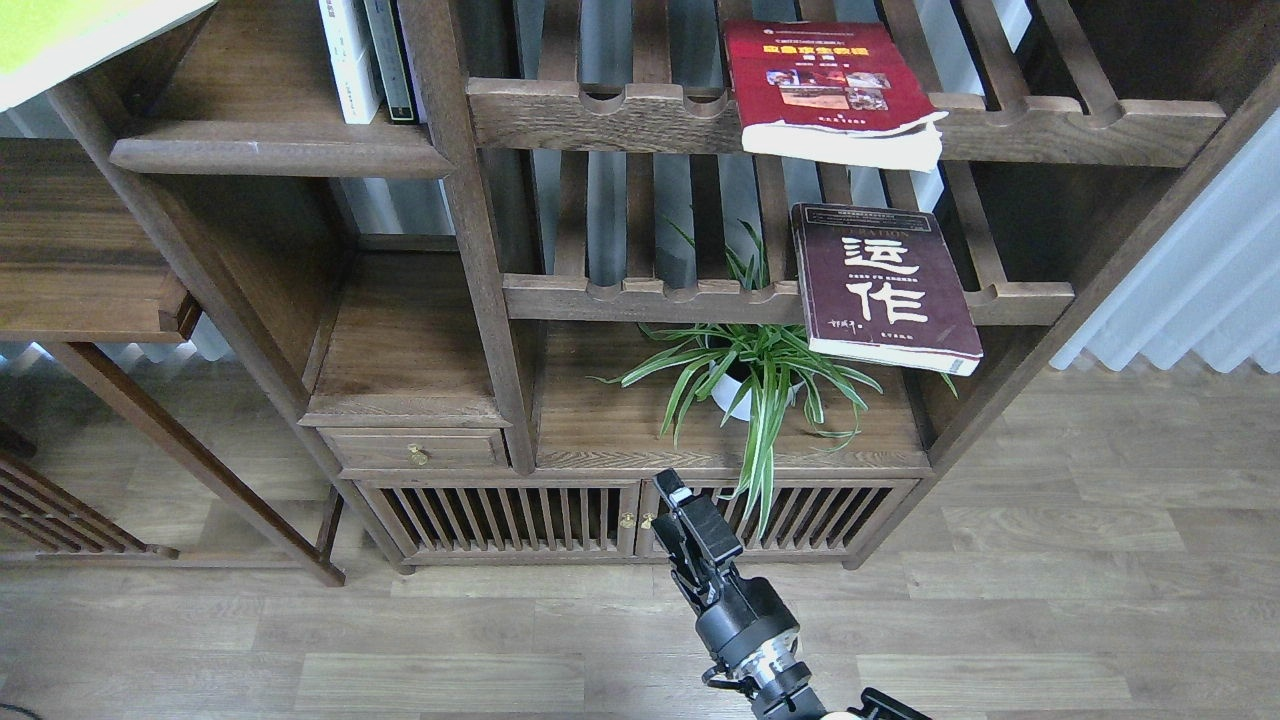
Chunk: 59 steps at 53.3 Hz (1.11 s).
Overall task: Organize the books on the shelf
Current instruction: 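Place the yellow-green book upright on the top shelf with the left gripper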
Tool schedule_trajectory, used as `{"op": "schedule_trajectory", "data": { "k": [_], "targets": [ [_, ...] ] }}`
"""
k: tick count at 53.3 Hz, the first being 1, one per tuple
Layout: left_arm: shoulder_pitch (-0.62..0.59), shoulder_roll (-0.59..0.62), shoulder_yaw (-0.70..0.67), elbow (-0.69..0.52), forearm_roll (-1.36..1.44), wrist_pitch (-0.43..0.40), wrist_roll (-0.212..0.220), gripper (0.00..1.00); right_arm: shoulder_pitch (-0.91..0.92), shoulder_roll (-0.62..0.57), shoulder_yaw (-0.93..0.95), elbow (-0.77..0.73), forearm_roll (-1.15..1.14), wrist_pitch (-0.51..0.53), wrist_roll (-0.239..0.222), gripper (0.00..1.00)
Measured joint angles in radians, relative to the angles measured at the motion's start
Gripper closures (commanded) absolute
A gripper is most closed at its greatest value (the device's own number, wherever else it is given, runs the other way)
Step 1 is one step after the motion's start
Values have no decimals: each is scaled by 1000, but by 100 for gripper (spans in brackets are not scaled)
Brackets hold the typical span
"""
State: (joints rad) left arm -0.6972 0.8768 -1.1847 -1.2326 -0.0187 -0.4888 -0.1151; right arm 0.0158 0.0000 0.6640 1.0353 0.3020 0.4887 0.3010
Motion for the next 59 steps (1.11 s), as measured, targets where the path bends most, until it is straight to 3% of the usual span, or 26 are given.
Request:
{"op": "schedule_trajectory", "data": {
  "k": [20,28,34,38,39,45,54,59],
  "targets": [
    [-2,-50,-29,35,204,0,-13,100,-3,0,-7,-1,-3,0,0,5],
    [-3,-126,-43,42,287,7,-15,100,-6,0,-16,-2,-3,0,0,5],
    [-13,-189,-47,43,359,75,-15,100,-6,0,-15,-4,-1,0,1,5],
    [-18,-215,-54,43,413,154,-15,100,-7,0,-15,-4,1,0,1,5],
    [-23,-226,-58,43,440,228,-16,100,-8,0,-15,-4,1,0,1,5],
    [-42,-237,-58,45,453,313,-16,100,-9,0,-15,-4,2,0,1,5],
    [-79,-304,-41,76,507,389,-21,100,-10,0,-15,-4,2,0,1,5],
    [-105,-378,-40,115,581,427,-48,100,-9,0,-15,-4,2,0,1,5]
  ]
}}
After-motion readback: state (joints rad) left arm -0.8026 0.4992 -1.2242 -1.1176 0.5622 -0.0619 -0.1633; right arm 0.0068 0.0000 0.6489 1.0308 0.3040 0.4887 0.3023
